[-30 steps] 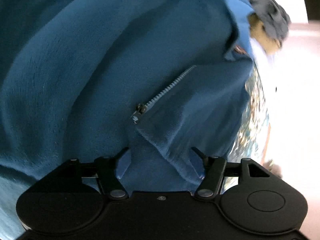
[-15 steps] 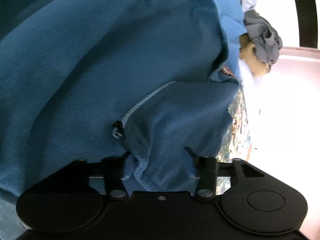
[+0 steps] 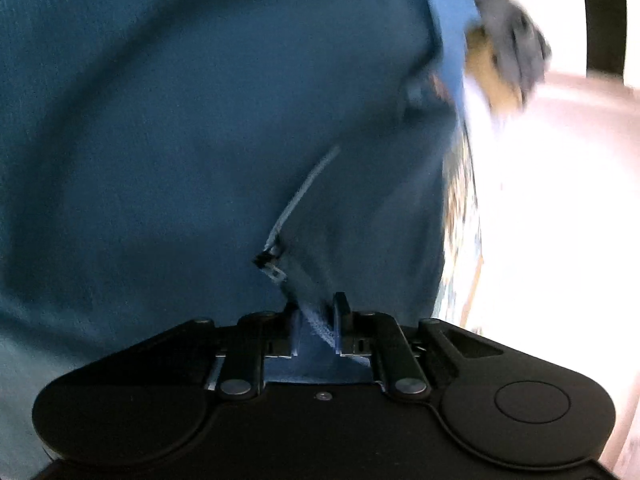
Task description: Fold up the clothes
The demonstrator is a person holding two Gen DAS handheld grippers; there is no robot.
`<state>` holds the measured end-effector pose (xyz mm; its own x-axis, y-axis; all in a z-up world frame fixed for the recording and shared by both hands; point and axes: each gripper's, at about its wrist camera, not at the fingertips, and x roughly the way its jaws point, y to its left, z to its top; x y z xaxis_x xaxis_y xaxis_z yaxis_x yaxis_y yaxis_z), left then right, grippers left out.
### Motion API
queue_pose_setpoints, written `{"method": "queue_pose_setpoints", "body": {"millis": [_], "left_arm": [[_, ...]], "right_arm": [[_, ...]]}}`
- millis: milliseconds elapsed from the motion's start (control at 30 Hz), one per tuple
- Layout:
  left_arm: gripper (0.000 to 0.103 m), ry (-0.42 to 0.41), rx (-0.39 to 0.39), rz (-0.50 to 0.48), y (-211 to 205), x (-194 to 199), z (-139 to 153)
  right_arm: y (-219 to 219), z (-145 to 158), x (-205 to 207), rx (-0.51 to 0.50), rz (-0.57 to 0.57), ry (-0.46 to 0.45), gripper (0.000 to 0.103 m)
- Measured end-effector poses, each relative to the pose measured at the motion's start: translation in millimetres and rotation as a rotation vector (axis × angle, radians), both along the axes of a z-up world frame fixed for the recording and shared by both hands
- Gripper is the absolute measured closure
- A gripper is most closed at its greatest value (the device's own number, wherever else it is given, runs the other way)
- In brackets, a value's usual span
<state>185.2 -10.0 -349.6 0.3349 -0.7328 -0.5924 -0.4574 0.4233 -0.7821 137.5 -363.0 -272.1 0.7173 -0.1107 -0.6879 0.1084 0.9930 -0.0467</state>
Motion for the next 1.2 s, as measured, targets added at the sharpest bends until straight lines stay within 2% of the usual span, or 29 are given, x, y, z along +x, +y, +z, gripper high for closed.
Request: {"method": "queue_pose_setpoints", "body": {"millis": [100,200,267,300,433,533,567,667,800,900,1133,1200], "left_arm": [[0.091,0.024,-0.027,-0.105,-28.6,-10.7,-3.4],[0.091,0.03,-0.023,-0.193,-46.5,-16.8,-4.6],[0.089,0.023,0.003,-0.241,-49.6,-16.4,-3.7],[0.086,0.022,0.015,-0.262,-49.0,-15.1,-3.2],[0.085,0.038,0.004,-0.297,-30.9,-6.0,3.5],[0.077,-0.015,0.032,-0.285,-8.0,7.3,22.1],[0.075,-0.036,0.049,-0.275,-0.1,13.1,29.0],[0.068,-0.095,0.115,-0.227,16.2,40.5,44.8],[0.058,-0.134,0.198,-0.165,26.6,79.7,54.4],[0.055,-0.16,0.267,-0.159,27.7,106.5,58.5],[0.049,-0.234,0.329,-0.171,11.3,169.9,62.3],[0.048,-0.26,0.349,-0.175,-0.4,188.0,61.9]], "right_arm": [[-28.5,-12.7,4.2,0.074,-0.105,0.046,0.099],[-47.7,-35.1,6.6,0.138,-0.185,0.108,0.097],[-55.7,-50.2,8.1,0.197,-0.233,0.152,0.096],[-58.8,-55.9,8.3,0.221,-0.255,0.17,0.09],[-59.2,-48.3,-5.8,0.263,-0.292,0.174,0.089],[-50.9,-27.1,-25.2,0.262,-0.252,0.161,0.085],[-47.8,-22.0,-31.3,0.291,-0.235,0.16,0.083],[-34.8,-17.4,-45.4,0.474,-0.176,0.176,0.08],[0.3,-37.7,-45.4,0.658,-0.121,0.234,0.08],[13.4,-52.6,-39.9,0.72,-0.135,0.233,0.078],[-5.9,-71.4,-23.2,0.731,-0.241,0.211,0.076],[-14.0,-75.2,-22.1,0.797,-0.293,0.187,0.075]]}}
